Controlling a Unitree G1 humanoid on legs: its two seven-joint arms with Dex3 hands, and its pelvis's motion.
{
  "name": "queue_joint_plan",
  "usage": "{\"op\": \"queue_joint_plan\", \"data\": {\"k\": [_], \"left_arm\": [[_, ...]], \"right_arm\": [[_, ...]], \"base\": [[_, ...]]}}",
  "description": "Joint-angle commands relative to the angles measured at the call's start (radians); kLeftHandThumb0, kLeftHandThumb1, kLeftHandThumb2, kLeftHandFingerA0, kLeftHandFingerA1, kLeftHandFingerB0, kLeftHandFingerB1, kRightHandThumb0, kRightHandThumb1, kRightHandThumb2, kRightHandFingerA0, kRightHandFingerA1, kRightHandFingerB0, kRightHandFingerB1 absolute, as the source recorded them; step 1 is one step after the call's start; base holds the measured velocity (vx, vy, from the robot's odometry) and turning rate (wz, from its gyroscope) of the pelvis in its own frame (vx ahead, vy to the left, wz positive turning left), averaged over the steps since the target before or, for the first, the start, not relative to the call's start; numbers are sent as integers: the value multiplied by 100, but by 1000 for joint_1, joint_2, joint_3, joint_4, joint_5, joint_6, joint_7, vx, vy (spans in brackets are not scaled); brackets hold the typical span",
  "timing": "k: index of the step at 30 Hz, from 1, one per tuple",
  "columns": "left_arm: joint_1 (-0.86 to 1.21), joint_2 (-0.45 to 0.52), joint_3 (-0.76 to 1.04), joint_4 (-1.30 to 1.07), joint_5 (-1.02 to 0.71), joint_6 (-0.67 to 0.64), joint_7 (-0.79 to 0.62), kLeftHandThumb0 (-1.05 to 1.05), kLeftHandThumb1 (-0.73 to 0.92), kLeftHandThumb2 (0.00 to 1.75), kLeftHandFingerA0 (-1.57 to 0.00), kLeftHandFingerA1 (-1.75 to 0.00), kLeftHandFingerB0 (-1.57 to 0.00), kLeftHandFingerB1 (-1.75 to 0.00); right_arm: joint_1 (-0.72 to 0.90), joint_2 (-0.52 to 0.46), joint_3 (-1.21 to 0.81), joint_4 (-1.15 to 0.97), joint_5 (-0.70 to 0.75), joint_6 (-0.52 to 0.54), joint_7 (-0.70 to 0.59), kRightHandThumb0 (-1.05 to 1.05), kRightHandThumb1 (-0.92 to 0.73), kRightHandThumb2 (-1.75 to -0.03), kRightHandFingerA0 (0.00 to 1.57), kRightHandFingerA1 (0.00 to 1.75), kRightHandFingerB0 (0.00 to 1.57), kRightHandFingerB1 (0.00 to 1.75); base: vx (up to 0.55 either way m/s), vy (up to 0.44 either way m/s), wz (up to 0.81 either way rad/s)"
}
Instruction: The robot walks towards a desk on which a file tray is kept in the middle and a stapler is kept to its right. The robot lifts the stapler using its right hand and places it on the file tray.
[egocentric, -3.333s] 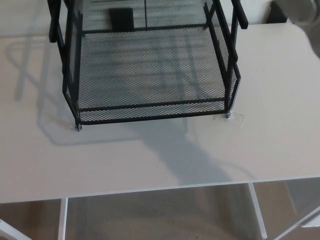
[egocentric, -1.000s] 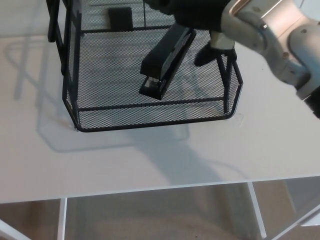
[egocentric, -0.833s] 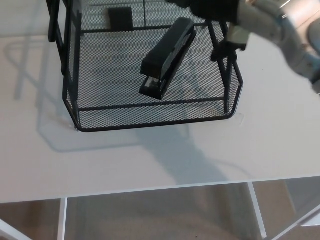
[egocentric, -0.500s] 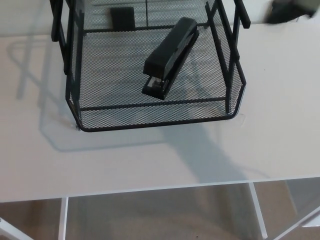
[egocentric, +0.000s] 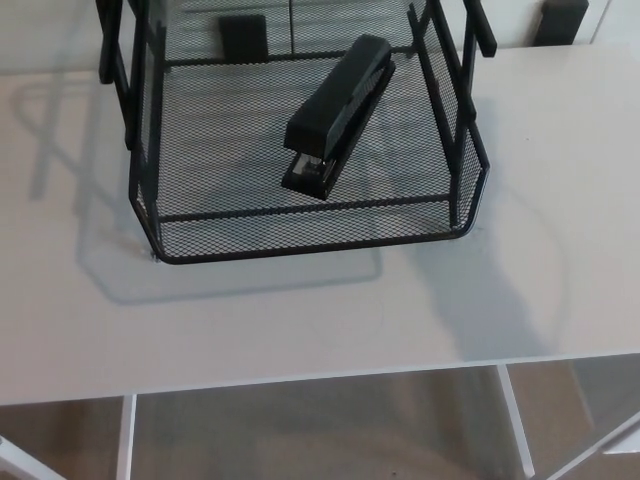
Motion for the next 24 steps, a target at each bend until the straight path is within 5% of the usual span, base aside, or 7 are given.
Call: {"op": "queue_joint_plan", "data": {"k": [1, 9, 10, 18, 20, 21, 24], "left_arm": [[57, -1, 1, 5, 9, -57, 8, -87, 92, 75, -23, -78, -20, -69], [66, 3, -1, 13, 13, -79, 3, -87, 92, 78, -22, -78, -17, -69], [66, 3, -2, 9, 14, -78, 3, -85, 72, 121, -31, -75, -15, -64], [73, -2, 17, -2, -4, -63, 0, -92, 91, 78, -21, -78, -15, -69], [72, -7, 37, 2, -22, -62, 9, -87, 70, 117, -31, -76, -18, -66], [68, -6, 30, 6, -13, -64, 15, -89, 92, 74, -21, -79, -18, -70], [58, -3, 34, 13, -17, -62, 12, -87, 71, 118, -31, -76, -17, -66]], "right_arm": [[545, -182, -1408, -223, 302, 449, 542, -79, -48, -87, 0, 24, 6, 19], [1111, 362, -1229, -222, 419, 87, -129, -56, -40, -86, 0, 44, 0, 41], [1119, 395, -1224, -245, 416, 106, -148, -61, -55, -80, 0, 37, 1, 33], [1226, 550, -1166, -187, 463, 62, -289, -61, -58, -82, 0, 32, 2, 31], [1231, 616, -1160, -221, 427, 134, -341, -57, -67, -59, 18, 107, 11, 30], [1234, 639, -1151, -226, 409, 143, -371, -60, -50, -84, 26, 77, 4, 45], [1250, 711, -1145, -245, 422, 143, -395, -53, -68, -61, 14, 73, 9, 35]], "base": [[0, 0, 0], [0, 0, 0], [0, 0, 0], [0, 0, 0], [0, 0, 0], [0, 0, 0], [0, 0, 0]]}}
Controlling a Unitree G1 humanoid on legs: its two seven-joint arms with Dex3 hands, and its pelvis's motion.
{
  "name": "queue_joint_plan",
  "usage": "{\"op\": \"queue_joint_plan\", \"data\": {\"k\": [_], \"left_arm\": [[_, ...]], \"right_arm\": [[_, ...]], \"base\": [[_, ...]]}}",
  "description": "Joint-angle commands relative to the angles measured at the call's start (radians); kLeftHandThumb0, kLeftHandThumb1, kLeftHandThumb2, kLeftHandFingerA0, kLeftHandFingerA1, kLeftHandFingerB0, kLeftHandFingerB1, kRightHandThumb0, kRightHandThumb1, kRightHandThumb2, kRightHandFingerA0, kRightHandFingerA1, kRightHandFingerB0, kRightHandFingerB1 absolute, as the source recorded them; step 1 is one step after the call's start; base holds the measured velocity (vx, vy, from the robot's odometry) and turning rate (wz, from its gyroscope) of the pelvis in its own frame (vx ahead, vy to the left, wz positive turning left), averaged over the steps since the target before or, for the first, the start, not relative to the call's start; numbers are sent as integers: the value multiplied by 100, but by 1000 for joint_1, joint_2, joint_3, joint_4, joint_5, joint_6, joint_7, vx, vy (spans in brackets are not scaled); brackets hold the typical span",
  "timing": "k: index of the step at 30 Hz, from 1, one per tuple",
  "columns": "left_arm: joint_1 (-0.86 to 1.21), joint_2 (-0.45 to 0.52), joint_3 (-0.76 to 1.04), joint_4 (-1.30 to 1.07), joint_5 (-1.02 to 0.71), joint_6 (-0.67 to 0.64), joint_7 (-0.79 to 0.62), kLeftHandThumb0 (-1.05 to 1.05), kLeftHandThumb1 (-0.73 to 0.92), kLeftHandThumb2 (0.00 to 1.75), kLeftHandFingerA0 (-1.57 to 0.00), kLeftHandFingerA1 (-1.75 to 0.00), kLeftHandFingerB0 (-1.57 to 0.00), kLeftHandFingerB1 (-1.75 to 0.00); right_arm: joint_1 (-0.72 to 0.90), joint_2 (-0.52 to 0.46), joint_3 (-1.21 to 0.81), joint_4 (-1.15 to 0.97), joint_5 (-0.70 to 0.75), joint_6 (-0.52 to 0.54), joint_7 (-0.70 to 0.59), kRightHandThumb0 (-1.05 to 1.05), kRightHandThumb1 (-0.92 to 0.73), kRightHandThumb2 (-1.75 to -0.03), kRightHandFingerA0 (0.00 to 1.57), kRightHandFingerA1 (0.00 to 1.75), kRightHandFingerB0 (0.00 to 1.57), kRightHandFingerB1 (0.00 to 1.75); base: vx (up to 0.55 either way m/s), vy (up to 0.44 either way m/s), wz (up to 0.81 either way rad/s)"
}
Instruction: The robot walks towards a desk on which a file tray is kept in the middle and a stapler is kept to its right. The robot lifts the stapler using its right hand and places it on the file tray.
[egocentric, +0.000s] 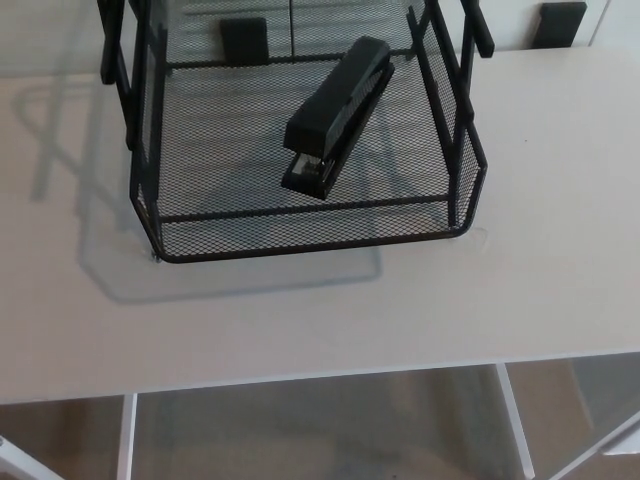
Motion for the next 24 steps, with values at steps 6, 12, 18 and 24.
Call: {"op": "queue_joint_plan", "data": {"k": [6, 12, 18, 24], "left_arm": [[35, 25, 27, -4, -8, -59, 7, -89, 92, 75, -19, -78, -15, -67], [36, 22, 39, -11, -17, -55, 12, -87, 92, 75, -20, -80, -15, -69], [32, 32, 14, 2, 16, -70, 10, -82, 72, 121, -26, -72, -16, -64], [28, 30, 18, -1, 8, -69, 9, -85, 72, 119, -30, -76, -21, -67]], "right_arm": [[452, 490, -294, -101, 159, 203, -313, -57, -60, -89, 42, 79, 5, 41], [639, 432, -28, -139, -62, 120, -254, -63, -76, -63, 80, 114, 18, 29], [668, 341, 127, -47, 70, 57, -173, -66, -59, -93, 46, 67, 13, 44], [712, 278, 220, -67, 194, 65, -64, -67, -70, -62, 30, 56, 6, 30]], "base": [[0, 0, 0], [0, 0, 0], [0, 0, 0], [0, 0, 0]]}}
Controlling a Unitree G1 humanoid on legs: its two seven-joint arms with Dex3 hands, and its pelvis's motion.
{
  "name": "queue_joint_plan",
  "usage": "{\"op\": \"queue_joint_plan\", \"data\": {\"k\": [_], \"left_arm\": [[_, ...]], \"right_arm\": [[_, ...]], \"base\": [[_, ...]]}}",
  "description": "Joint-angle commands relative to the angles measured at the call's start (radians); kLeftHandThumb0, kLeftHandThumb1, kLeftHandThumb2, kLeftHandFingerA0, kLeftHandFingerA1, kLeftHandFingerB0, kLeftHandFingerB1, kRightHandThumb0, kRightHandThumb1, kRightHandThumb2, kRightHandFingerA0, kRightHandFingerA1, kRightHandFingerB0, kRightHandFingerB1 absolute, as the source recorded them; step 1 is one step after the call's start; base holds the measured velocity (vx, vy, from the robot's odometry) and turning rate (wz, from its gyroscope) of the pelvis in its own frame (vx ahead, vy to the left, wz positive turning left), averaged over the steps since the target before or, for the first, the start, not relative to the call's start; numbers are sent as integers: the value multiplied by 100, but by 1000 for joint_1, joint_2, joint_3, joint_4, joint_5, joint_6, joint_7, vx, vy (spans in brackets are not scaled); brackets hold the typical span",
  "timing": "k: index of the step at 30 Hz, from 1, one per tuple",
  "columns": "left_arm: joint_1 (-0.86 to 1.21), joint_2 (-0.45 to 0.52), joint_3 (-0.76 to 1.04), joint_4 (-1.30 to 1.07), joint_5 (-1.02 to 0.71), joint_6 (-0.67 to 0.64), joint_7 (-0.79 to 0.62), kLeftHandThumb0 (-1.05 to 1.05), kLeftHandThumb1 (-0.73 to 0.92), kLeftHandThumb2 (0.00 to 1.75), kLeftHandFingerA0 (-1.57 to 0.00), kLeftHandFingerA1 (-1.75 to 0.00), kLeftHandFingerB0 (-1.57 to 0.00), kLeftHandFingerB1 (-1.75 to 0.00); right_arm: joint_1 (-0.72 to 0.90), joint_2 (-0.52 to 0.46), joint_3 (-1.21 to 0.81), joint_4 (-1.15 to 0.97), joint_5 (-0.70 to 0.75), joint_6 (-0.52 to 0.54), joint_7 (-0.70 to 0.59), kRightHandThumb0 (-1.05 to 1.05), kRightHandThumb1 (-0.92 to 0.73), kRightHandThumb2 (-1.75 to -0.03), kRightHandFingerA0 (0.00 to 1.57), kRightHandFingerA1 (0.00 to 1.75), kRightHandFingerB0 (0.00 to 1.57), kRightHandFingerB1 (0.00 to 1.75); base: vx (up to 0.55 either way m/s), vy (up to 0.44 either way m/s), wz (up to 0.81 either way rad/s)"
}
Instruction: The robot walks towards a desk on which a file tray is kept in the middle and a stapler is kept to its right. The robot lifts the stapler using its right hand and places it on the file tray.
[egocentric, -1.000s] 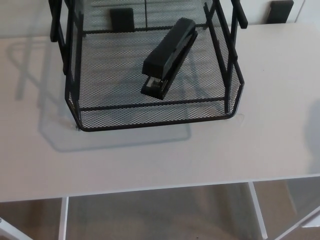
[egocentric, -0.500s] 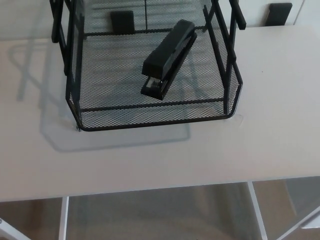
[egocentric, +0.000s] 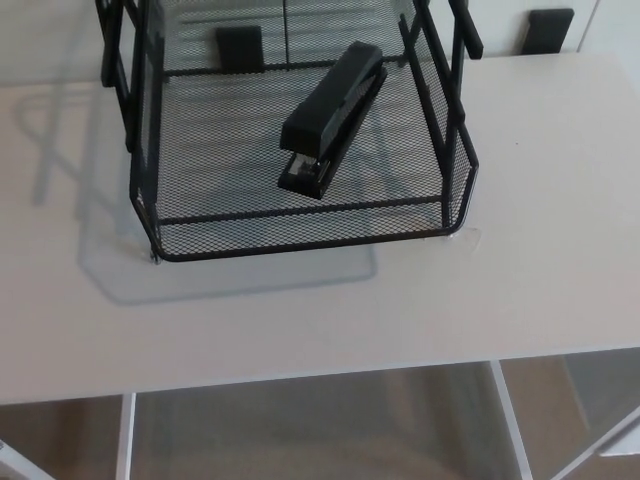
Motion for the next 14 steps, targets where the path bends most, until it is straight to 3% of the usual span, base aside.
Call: {"op": "queue_joint_plan", "data": {"k": [1, 4, 5, 6, 7, 8, 9, 10, 11, 14], "left_arm": [[3, 24, 9, 0, 2, -65, 5, -85, 92, 76, -22, -81, -16, -69], [3, 26, -5, 2, 17, -78, 10, -84, 92, 79, -25, -79, -19, -68], [2, 26, 2, 6, 11, -77, 8, -80, 71, 121, -28, -73, -16, -64], [2, 27, -10, 7, 22, -82, 10, -86, 92, 80, -26, -81, -20, -69], [2, 28, -15, 7, 27, -84, 11, -86, 92, 80, -26, -81, -20, -69], [-1, 27, -7, 10, 18, -79, 13, -86, 92, 78, -26, -81, -19, -69], [-1, 26, -3, 14, 14, -78, 14, -82, 70, 119, -38, -79, -23, -67], [2, 27, -1, 13, 11, -80, 6, -84, 92, 79, -28, -84, -21, -70], [8, 28, -5, -1, 13, -80, 0, -81, 72, 122, -28, -74, -14, -64], [11, 26, -6, -12, 13, -76, 4, -81, 72, 122, -28, -74, -16, -64]], "right_arm": [[45, -91, 82, -21, 116, -16, 95, -67, -73, -62, 27, 55, 3, 27], [64, -132, 122, -53, 142, 2, 84, -68, -71, -62, 29, 56, 6, 27], [63, -142, 128, -46, 152, 9, 83, -71, -55, -91, 24, 59, 5, 30], [70, -143, 127, -54, 177, 14, 80, -69, -54, -90, 26, 61, 5, 30], [73, -143, 127, -57, 188, 16, 79, -69, -54, -90, 26, 61, 5, 30], [74, -149, 133, -60, 195, 35, 78, -65, -70, -62, 27, 58, 6, 27], [80, -161, 143, -68, 190, 40, 78, -68, -71, -63, 25, 57, 4, 26], [79, -176, 154, -52, 193, 25, 70, -70, -55, -92, 22, 60, 4, 27], [76, -177, 157, -41, 205, 16, 62, -68, -71, -61, 23, 58, 4, 28], [80, -180, 162, -40, 226, 14, 48, -67, -70, -61, 24, 58, 3, 30]], "base": [[0, 0, 0], [0, 0, 0], [0, 0, 0], [0, 0, 0], [0, 0, 0], [0, 0, 0], [0, 0, 0], [0, 0, 0], [0, 0, 0], [0, 0, 0]]}}
